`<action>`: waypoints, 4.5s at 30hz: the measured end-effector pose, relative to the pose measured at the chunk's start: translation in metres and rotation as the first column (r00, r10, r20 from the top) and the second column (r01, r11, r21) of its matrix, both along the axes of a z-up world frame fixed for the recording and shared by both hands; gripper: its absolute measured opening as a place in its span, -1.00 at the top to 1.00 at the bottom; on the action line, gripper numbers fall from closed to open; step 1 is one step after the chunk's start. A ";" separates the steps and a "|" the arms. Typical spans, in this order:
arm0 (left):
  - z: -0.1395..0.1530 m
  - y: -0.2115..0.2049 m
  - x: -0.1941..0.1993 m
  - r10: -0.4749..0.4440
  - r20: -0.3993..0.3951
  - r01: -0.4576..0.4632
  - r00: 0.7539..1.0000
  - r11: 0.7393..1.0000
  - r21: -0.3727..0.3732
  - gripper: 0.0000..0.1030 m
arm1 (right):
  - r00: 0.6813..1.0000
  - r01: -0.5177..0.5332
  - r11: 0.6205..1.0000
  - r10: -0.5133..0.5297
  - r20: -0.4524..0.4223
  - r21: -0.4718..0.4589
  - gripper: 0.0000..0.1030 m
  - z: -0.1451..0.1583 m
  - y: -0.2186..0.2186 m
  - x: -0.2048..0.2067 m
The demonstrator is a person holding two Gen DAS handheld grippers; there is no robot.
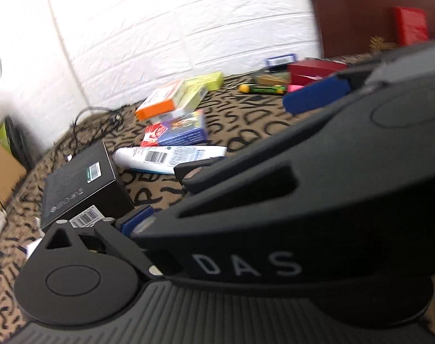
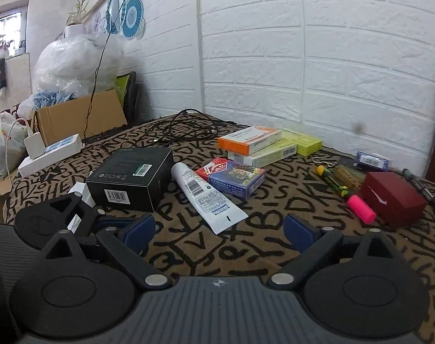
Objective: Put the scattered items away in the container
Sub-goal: 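Move the right tool to the table and grasp the white toothpaste tube, then lift the tube with the right tool and turn it toward the left tool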
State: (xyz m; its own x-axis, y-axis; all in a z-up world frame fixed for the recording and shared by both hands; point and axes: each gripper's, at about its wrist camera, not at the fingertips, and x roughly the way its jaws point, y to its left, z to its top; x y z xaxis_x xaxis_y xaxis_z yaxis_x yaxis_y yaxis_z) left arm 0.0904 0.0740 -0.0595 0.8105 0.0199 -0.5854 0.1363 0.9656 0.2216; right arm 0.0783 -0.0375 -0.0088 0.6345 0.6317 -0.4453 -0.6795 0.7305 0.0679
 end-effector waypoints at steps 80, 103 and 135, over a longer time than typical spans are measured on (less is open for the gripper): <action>-0.004 -0.003 0.012 -0.519 0.010 0.519 0.854 0.854 -0.005 -0.96 | 0.988 -0.146 0.974 0.135 -0.077 -0.173 -0.75 -0.029 -0.090 -0.005; 0.008 -0.025 0.072 0.103 -0.149 -0.114 0.983 0.991 -0.064 -0.64 | 0.998 -0.057 0.982 0.052 -0.031 -0.181 -0.36 -0.030 -0.066 -0.015; 0.001 -0.038 0.060 -0.535 0.017 0.526 0.845 0.836 0.153 -0.89 | 0.975 -0.216 0.939 0.223 -0.004 -0.270 -0.68 -0.025 -0.082 0.055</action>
